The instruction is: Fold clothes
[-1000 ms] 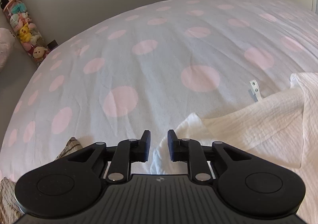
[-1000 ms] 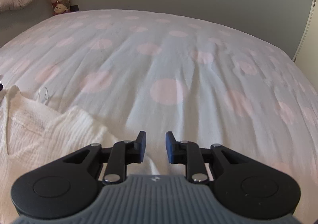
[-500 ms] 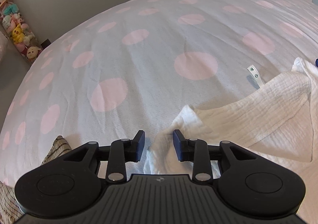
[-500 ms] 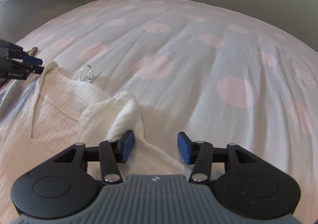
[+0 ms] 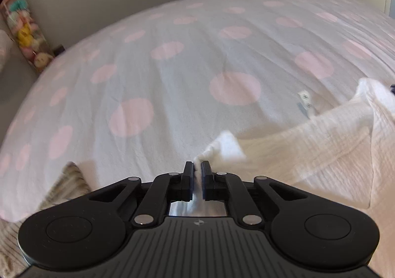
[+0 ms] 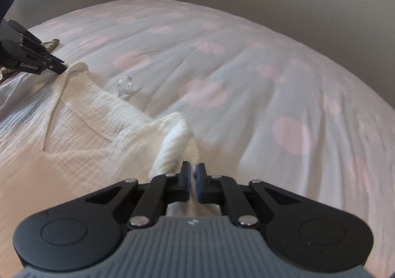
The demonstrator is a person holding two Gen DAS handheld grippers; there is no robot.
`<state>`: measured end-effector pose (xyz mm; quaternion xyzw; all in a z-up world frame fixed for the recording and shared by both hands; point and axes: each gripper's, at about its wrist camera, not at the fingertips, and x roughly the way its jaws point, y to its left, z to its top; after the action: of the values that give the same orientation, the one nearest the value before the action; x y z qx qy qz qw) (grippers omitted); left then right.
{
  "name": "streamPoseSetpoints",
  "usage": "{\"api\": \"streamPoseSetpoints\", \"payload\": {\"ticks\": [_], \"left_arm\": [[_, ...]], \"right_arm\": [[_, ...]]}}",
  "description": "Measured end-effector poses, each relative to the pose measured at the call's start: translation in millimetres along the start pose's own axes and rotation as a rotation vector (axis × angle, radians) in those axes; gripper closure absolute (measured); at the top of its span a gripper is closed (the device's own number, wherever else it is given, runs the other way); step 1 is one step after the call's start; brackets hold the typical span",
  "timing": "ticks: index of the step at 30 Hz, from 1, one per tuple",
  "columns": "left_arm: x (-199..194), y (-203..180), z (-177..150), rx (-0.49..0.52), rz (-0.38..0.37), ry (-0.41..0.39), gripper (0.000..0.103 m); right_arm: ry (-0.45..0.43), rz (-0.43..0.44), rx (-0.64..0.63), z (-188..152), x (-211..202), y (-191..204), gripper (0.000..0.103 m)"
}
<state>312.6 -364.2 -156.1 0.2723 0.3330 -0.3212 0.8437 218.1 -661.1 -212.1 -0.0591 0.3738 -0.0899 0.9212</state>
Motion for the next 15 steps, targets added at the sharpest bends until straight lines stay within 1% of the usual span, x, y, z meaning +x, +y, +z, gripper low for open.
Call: {"api": "streamPoseSetpoints", "payload": {"ticks": [1, 2, 4, 7, 11, 13, 15], "left_arm": [[-4, 2, 2, -0.007, 0.013, -0.027, 0.099], [-7, 5, 4, -0.018, 0.016, -0.048, 0.099], [-6, 4, 8, -0.012, 0.015, -0.054, 0.099], [6, -6, 8, 0.014, 0.029, -0.035, 0.099], [28, -10, 1, 0.021, 0.030, 0.020, 0.098], [31, -11, -3, 0.033, 0.026, 0.015, 0.098], [28, -6, -4, 0.030, 0.014, 0.013, 0.093]], "right_arm": [[-0.019, -0.040, 0.010, 3, -4, -5, 0.098], [-0.031, -0.076, 0.021, 6, -7, -9, 0.103], [-0.030, -0.121, 0.035, 10, -6, -17, 0.102], [-0.002, -0.130, 0.027, 13, 4, -19, 0.102], [0.046, -0.141, 0.016, 6, 27, -16, 0.102], [0.078, -0.135, 0.028, 2, 37, -15, 0.102], [0.080, -0.137, 0.051, -2, 41, -14, 0.100]]}}
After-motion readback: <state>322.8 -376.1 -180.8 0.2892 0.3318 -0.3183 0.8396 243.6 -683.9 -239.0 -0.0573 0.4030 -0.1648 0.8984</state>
